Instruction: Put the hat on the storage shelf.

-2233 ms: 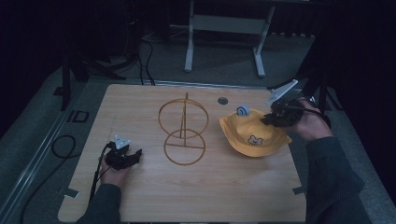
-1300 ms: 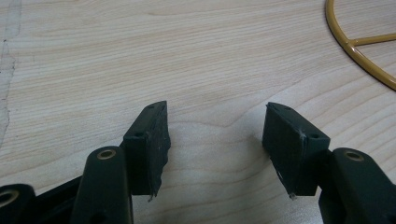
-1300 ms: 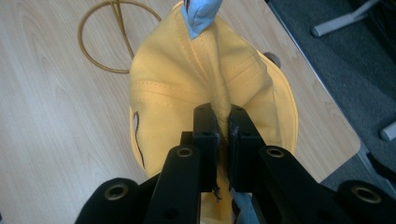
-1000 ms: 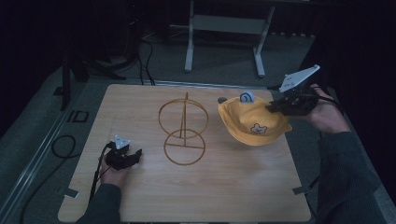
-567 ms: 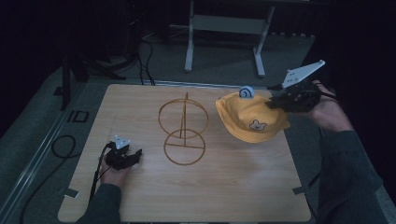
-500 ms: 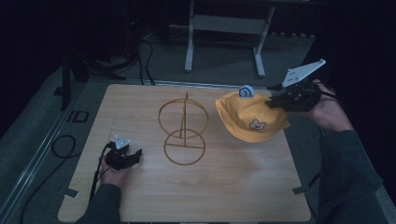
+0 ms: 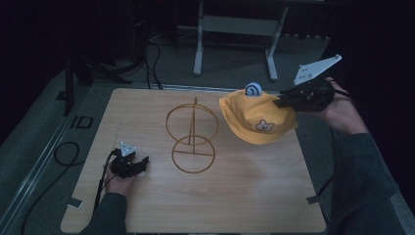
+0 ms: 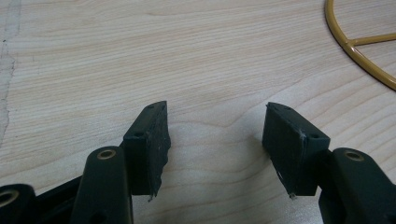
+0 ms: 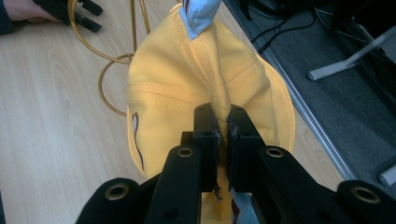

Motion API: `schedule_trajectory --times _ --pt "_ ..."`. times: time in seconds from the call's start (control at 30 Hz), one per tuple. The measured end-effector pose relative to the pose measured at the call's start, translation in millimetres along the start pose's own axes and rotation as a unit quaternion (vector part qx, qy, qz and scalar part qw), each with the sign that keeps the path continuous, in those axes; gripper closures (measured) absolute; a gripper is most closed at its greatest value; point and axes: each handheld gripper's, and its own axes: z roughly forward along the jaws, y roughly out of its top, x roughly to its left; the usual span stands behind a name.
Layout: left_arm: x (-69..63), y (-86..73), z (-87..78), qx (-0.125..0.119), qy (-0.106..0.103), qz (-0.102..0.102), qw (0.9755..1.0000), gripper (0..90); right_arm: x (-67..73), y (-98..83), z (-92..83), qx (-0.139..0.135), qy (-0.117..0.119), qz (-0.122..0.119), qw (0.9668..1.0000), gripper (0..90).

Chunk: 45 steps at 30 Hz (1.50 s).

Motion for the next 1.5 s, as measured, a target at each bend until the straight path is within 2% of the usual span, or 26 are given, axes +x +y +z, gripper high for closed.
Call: schedule_trajectory --times 0.8,1.2,1.5 --pt "-0.1 0.2 0.0 0.0 -0.001 0.0 1.0 41.3 12.0 37.4 4.6 -0.037 0.015 -0.026 0.9989 84.6" --pt "-0.1 0.2 0.0 0.0 -0.001 0.0 1.0 41.2 22.0 63.1 20.2 -0.047 0.029 -0.04 0.9977 84.5" --pt "0.0 0.2 0.0 0.0 -0.001 0.0 1.0 41.3 30.0 82.5 25.5 -0.053 0.038 -0.051 0.9966 84.5"
